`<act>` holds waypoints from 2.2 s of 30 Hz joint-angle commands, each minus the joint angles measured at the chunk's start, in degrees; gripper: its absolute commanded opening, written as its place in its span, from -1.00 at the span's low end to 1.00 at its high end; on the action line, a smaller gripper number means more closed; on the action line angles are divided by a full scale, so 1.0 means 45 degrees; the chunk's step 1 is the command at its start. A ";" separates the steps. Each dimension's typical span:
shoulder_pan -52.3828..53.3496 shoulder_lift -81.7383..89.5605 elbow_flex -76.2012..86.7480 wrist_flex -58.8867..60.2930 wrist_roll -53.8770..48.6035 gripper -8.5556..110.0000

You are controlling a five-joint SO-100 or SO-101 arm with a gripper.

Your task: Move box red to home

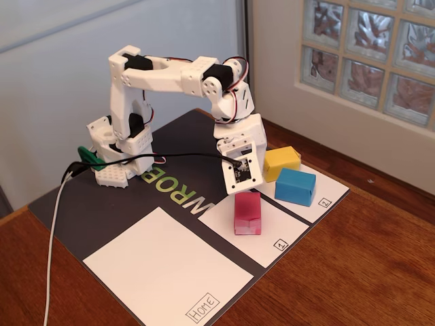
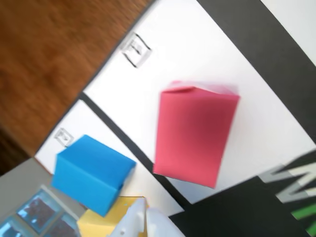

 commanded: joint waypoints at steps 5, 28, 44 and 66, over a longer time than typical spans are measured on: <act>0.0352 -0.2188 -0.5117 0.3047 0.1934 -0.86; 0.0488 -0.4551 -0.7188 0.3301 -0.0039 -0.45; -0.0117 -0.5488 -0.8008 0.3437 -0.0781 -0.07; -0.0449 -0.5586 -0.7812 0.3789 -0.0957 -0.27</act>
